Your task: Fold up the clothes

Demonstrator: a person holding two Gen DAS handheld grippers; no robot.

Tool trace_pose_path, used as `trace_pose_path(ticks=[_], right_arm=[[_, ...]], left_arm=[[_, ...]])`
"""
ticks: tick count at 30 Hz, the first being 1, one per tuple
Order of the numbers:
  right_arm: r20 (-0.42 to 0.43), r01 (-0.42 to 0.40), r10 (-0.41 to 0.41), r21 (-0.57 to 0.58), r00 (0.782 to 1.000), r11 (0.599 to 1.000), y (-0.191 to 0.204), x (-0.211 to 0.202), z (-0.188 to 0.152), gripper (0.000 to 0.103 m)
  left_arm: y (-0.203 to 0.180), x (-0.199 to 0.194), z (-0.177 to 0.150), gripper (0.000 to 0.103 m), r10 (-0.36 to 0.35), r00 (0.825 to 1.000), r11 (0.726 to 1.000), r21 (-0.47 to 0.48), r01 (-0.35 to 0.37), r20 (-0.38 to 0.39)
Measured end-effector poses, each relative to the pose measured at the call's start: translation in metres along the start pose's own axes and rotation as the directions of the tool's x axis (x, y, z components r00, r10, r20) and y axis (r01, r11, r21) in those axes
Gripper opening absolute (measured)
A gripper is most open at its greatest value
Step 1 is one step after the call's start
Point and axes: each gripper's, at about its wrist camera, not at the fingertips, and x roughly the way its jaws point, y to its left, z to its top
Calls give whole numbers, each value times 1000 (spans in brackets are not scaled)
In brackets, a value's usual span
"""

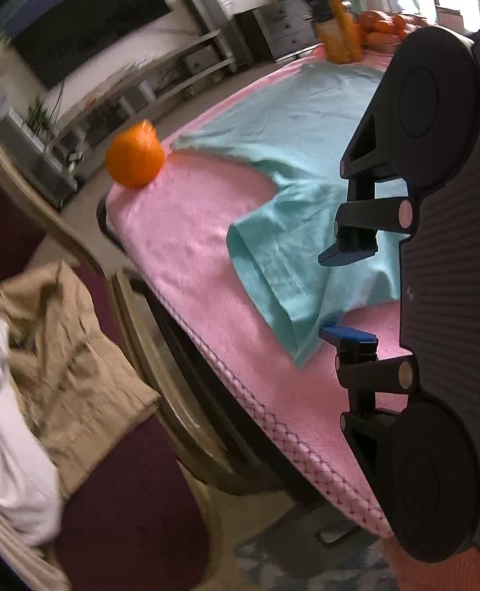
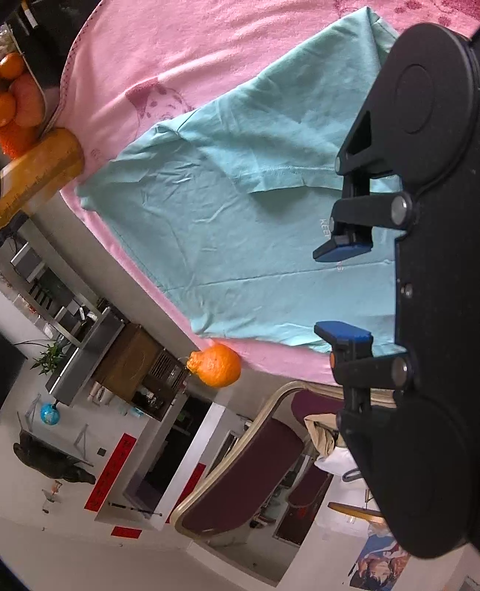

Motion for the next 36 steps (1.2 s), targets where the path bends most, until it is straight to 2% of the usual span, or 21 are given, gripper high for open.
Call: trace_pose_path(ticks=[2,5,10,11,12,13,14,16,19,22,24,27,29,30,31,32,34,35,36], right_arm=[[1,3,-3,-9,1000,1000,0,-2,-3,35],[2,5,-5,-12,1000,1000,1,-4,-1,36],[3,13,-13,-10,1000,1000,0,-6,-2,36],[2,14,-14,-11,1000,1000,0,-6,-2,36],[4,16,-16,-15,1000,1000,0,-6,-3,36],[5,19,-19,-18,1000,1000,0,-7,-3,36],[6,23,-22,-23,1000,999,0,-7,-3,36],[8,30,-30,-26,1000,999,0,-8,-3,36],[11,44,-43,-27,999,999,-2,-11,-2,36],[11,60,-60,-23,998,998,-5,-13,-3,36],[7,71,-70,-18,997,997,-7,-13,-2,36],[-1,81,-81,-17,997,997,-8,-12,-2,36],[-4,86,-86,-18,996,996,-9,-12,-2,36],[-5,89,-89,-18,996,996,-9,-12,-2,36],[-6,91,-91,-18,996,996,-10,-12,-2,37],[-6,93,-93,-18,996,995,-10,-12,-2,37],[-8,98,-98,-18,995,995,-11,-12,-1,38],[-9,101,-101,-14,995,995,-13,-12,-1,38],[-10,104,-104,-10,995,995,-14,-13,0,39]], left_arm=[[4,6,0,35,-1,1000,999,-53,1,-17],[16,7,-4,36,-46,998,988,-147,41,-32],[20,10,2,33,-41,999,974,-224,45,22],[23,10,2,28,-45,998,965,-256,52,34],[24,10,1,14,-43,998,959,-279,54,47],[24,9,1,7,-33,998,957,-286,49,60],[22,6,0,1,-15,997,961,-275,36,77],[13,-3,-2,0,26,992,978,-208,0,123],[-10,-16,-7,0,98,971,995,-51,-89,218],[-36,-22,-17,0,134,945,977,119,-176,299],[-55,-24,-27,0,132,925,943,244,-229,355],[-88,-23,-50,0,80,898,849,443,-289,433],[-109,-22,-72,0,14,884,760,569,-314,468],[-119,-22,-86,0,-29,879,701,637,-321,475],[-129,-21,-102,0,-76,877,630,704,-327,475],[-137,-19,-121,0,-128,878,536,777,-330,461],[-144,-11,-160,5,-205,892,320,889,-329,404],[-143,-7,-179,13,-220,903,212,922,-325,369],[-142,-4,-197,13,-229,915,112,943,-314,332]])
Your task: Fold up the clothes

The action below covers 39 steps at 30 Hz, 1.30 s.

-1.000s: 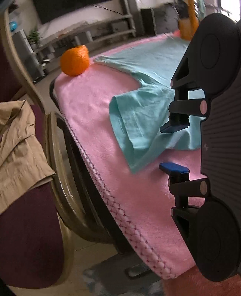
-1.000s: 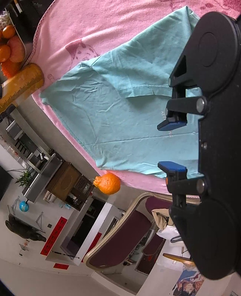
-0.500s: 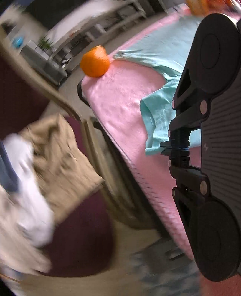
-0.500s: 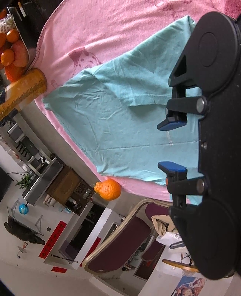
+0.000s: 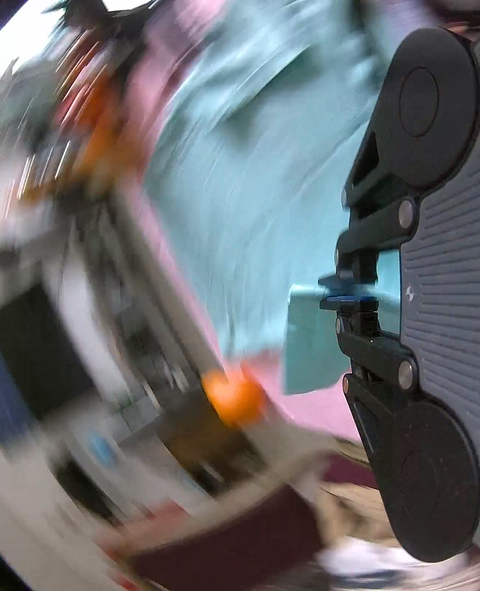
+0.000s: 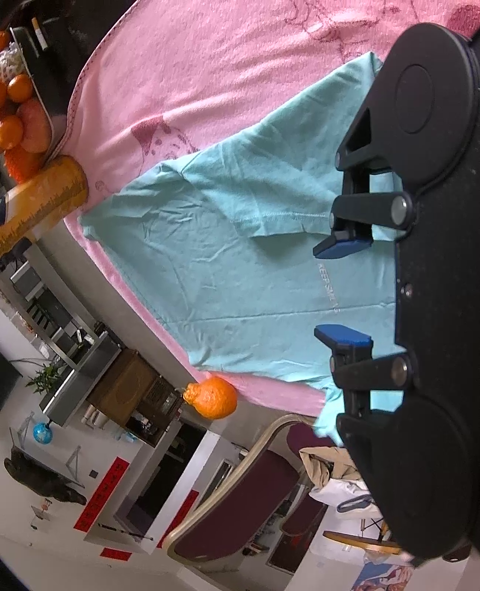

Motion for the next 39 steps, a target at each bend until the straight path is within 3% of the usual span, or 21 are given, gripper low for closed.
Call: trace_pose_path(ticks=[2,4,6,8,10,11,13,15,16,17,19,22,23,28,31,39], right_arm=[[-2,6,-6,6,1000,1000,-2,0,1,39],[0,13,-13,7,1000,1000,-3,0,1,39],[2,17,-17,5,1000,1000,-3,-1,2,41],[4,19,-19,6,1000,1000,-4,-3,3,42],[8,19,-19,16,1000,1000,-6,-4,4,42],[12,19,-19,23,1000,1000,-8,-6,5,42],[19,26,-26,34,999,999,-11,-8,6,42],[17,45,-46,40,999,998,-14,-9,7,40],[12,72,-72,36,997,997,-15,-8,7,38],[7,100,-100,31,995,994,-16,-8,7,25],[-3,159,-159,26,987,987,-19,-6,6,20],[-17,209,-208,52,978,977,-26,-2,6,20],[-22,222,-221,63,975,973,-29,-1,6,20],[-32,263,-262,76,965,962,-38,-1,6,20],[-35,266,-264,68,964,962,-39,0,5,20],[-53,260,-257,47,965,965,-36,3,4,20]], left_arm=[[-16,-9,-8,19,-52,999,995,81,53,-6],[-14,-18,-12,21,-80,997,994,76,80,-11],[6,-23,-13,31,-111,994,993,-31,110,-21],[37,-24,-15,34,-143,989,970,-204,134,-31],[72,-19,-23,41,-178,983,905,-398,148,-40],[87,-15,-28,41,-192,980,858,-493,143,-49],[109,-6,-40,41,-221,972,752,-649,118,-79],[127,4,-54,28,-253,961,635,-769,76,-114],[134,8,-62,28,-265,955,584,-810,49,-133],[137,10,-67,28,-275,950,553,-833,31,-147],[134,13,-69,29,-290,941,548,-836,14,-174],[120,15,-62,32,-277,930,624,-781,-17,-241],[117,16,-63,32,-285,924,627,-778,-23,-256],[119,29,-76,32,-347,892,576,-817,-42,-290],[114,33,-75,31,-357,886,577,-816,-40,-296],[100,34,-64,28,-258,896,687,-721,-92,-361]])
